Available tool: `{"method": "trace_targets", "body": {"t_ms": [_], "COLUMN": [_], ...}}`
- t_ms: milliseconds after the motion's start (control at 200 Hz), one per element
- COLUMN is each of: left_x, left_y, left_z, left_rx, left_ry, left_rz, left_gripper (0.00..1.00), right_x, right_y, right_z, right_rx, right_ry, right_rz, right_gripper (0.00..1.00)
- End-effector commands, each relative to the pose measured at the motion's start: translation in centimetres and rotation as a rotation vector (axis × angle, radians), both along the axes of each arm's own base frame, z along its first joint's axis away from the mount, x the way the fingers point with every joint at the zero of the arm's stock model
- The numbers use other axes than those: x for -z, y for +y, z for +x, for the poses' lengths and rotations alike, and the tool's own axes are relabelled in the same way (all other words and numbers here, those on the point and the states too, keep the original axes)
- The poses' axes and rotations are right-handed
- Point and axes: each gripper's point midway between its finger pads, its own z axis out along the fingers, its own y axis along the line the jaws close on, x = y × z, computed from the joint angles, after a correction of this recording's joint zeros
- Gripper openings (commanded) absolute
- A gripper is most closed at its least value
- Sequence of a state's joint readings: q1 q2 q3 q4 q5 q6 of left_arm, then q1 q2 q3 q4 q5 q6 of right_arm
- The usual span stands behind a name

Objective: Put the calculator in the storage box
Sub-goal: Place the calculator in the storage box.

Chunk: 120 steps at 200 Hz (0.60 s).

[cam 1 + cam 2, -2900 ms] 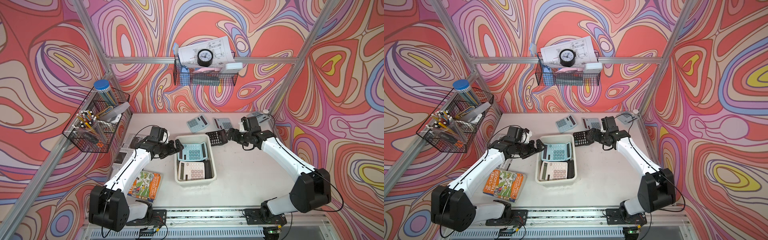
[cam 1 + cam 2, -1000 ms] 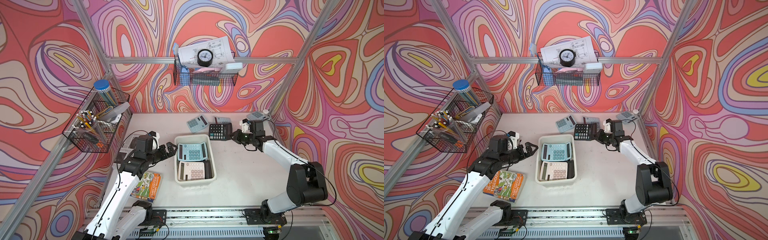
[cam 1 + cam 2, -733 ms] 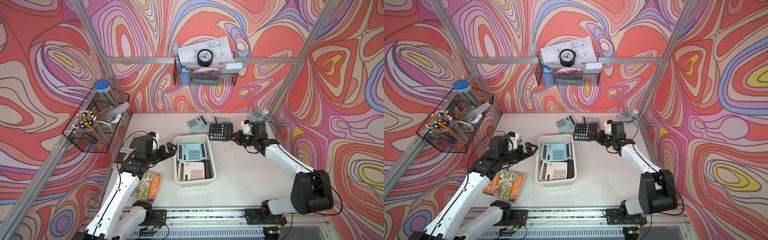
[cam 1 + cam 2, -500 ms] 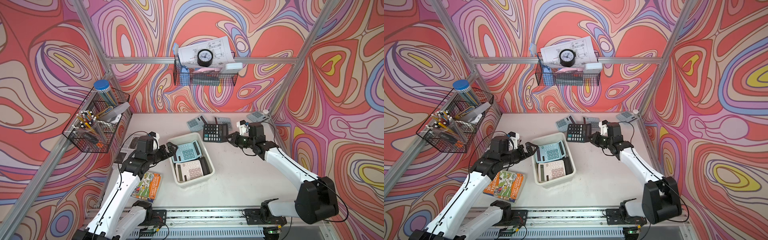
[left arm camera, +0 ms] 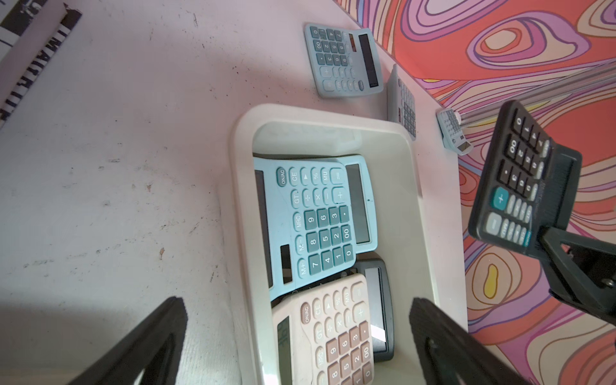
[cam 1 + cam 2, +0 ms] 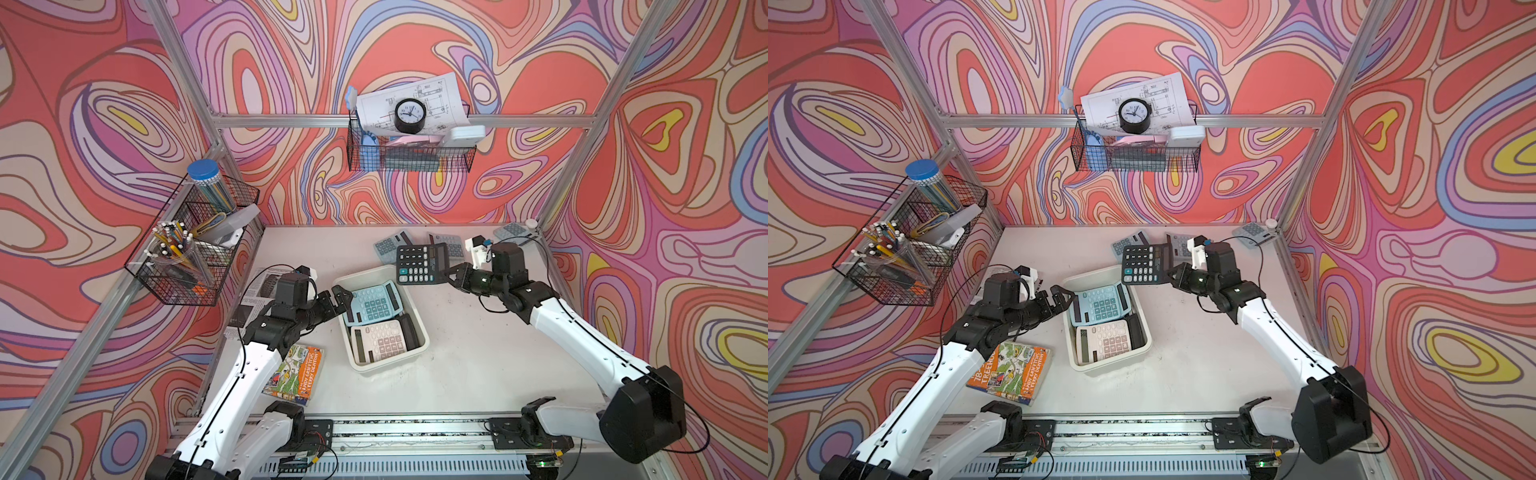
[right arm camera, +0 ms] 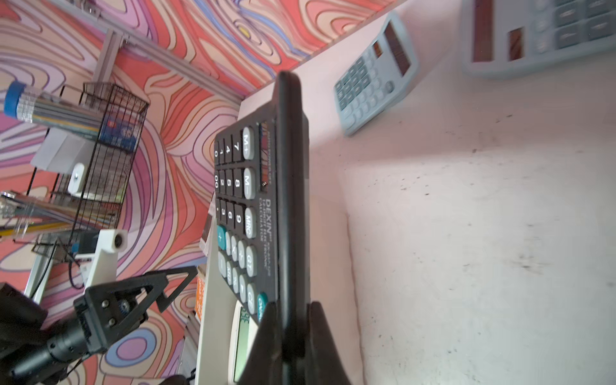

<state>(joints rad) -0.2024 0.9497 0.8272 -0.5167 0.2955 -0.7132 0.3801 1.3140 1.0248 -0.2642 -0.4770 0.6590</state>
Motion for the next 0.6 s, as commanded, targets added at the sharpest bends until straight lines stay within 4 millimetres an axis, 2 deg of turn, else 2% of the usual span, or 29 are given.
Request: {"method": "trace_targets", "body": {"t_ms": [0, 95, 325, 596], "left_x": [0.8, 0.9, 0.6, 0.9], "left_y": [1.0, 1.3, 1.7, 1.7], "left_z": [-0.1, -0.2, -0.4, -0.4], "left_rx": [-0.053, -0.068, -0.081, -0.082], "left_ry": [0.011, 0.01, -0.003, 0.003], "left_rz": [0.024, 0.025, 0.035, 0.03], "left_gripper": [0.98, 0.98, 0.99, 0.98], "right_x": [-1.2, -0.4, 2.2, 5.4], "right_y": [3.3, 5.5, 9.0, 11.4], "right_z": [-0.6, -1.1, -1.1, -0.4], "right_rx": [-0.096, -0.143, -0.195, -0.206], "right_ry": [-0.04, -0.02, 0.036, 0.101], "right_rz": [0.02, 0.006, -0.047, -0.148], "right_gripper": [0.0, 0.0, 0.0, 0.0]}}
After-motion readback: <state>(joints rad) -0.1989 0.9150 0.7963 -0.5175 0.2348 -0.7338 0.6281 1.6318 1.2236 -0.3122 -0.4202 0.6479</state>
